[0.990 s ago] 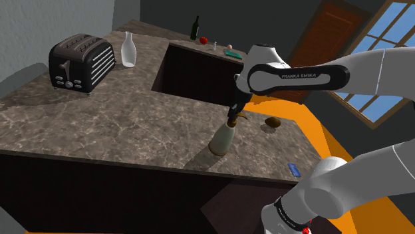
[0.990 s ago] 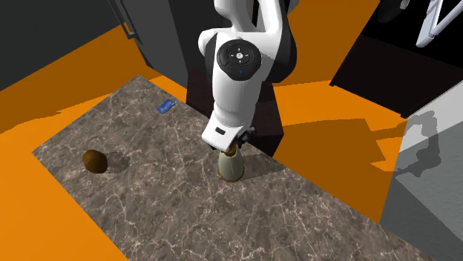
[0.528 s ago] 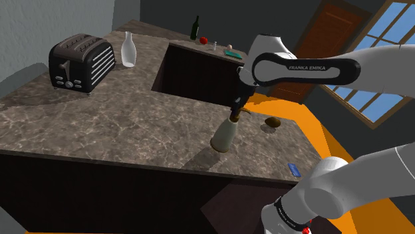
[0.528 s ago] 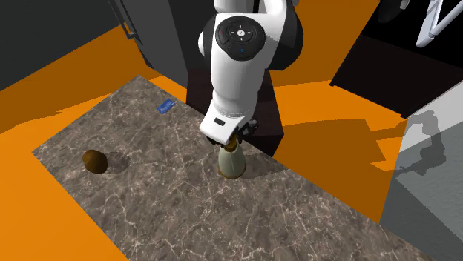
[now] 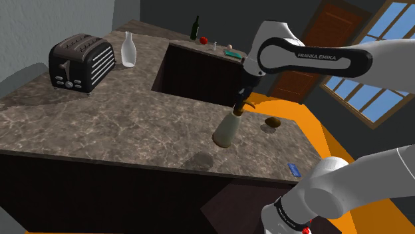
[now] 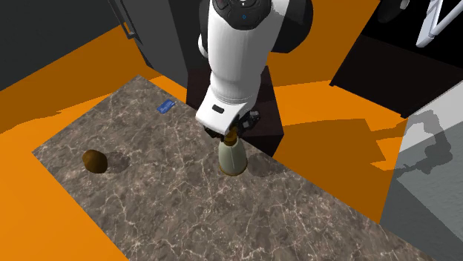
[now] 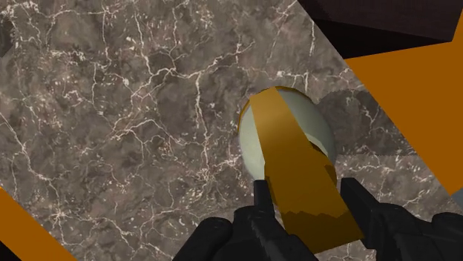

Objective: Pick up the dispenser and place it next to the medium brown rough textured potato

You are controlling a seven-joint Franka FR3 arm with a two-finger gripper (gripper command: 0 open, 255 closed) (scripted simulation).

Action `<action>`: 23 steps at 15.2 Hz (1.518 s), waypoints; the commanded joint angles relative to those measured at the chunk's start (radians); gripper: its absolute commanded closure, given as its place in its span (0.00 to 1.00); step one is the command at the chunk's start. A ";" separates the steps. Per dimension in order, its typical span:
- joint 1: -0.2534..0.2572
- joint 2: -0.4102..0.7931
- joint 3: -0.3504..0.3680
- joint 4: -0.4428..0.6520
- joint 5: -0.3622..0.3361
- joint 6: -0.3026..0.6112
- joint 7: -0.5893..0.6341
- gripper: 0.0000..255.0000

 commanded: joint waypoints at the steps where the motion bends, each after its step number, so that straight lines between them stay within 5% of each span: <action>1: 0.000 -0.005 0.000 0.022 0.000 -0.027 -0.001 1.00; 23: 0.001 0.016 0.004 0.338 0.005 -0.321 -0.013 1.00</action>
